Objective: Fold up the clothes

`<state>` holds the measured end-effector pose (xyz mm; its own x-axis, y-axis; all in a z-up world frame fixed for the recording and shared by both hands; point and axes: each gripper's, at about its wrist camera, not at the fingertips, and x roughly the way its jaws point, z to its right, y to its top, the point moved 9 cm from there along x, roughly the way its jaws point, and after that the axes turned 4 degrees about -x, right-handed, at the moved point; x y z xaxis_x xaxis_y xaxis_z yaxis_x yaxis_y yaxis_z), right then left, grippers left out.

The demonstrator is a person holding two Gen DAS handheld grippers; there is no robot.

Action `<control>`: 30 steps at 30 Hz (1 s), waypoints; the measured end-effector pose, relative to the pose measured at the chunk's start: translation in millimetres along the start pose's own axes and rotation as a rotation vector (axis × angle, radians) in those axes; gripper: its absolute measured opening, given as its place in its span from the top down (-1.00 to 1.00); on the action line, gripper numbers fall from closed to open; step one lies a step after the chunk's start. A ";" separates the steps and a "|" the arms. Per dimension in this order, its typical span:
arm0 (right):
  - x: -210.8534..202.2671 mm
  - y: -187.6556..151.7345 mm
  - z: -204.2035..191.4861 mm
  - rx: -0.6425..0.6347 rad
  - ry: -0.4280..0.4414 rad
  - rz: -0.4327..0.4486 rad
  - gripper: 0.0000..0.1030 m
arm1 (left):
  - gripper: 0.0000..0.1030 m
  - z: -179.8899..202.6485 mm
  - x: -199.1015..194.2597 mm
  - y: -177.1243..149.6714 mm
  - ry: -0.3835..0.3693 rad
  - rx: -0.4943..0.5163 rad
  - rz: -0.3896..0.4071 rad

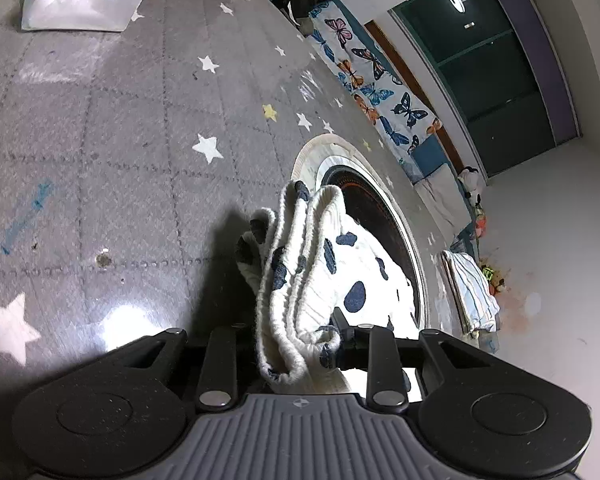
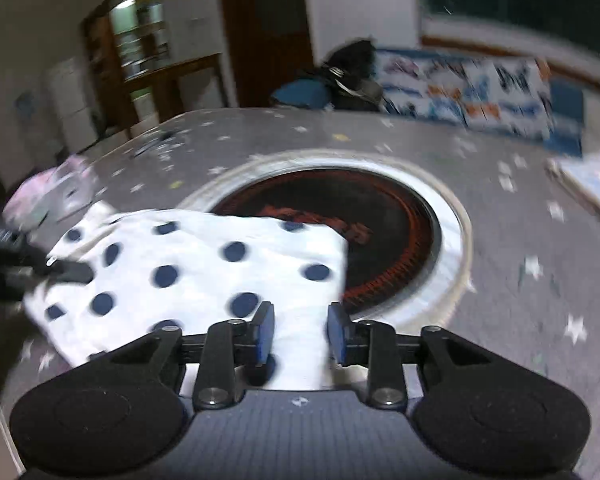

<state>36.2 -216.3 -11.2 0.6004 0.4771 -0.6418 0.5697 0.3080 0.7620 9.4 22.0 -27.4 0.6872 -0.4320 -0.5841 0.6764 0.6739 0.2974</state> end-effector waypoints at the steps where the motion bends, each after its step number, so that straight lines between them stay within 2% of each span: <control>1: 1.6 -1.5 4.4 0.021 0.003 -0.003 0.40 | 0.41 0.3 0.3 0.0 0.002 0.006 -0.001; 7: 11.4 -10.1 30.5 0.149 0.022 -0.021 0.37 | 0.41 -0.2 1.6 2.4 0.003 0.024 -0.006; 14: 10.9 -10.1 26.0 0.203 0.047 -0.016 0.35 | 0.41 0.6 2.5 3.6 0.003 0.044 -0.005; 18: 5.7 -10.4 19.4 0.223 0.069 -0.005 0.80 | 0.41 4.6 1.2 3.6 0.026 0.075 -0.001; 24: -18.1 -3.3 19.9 0.239 0.058 0.066 0.89 | 0.42 22.9 -3.5 2.7 0.021 0.126 0.004; 30: -52.6 1.0 37.9 0.240 -0.004 0.127 0.89 | 0.42 60.0 9.3 -8.7 -0.012 0.200 -0.032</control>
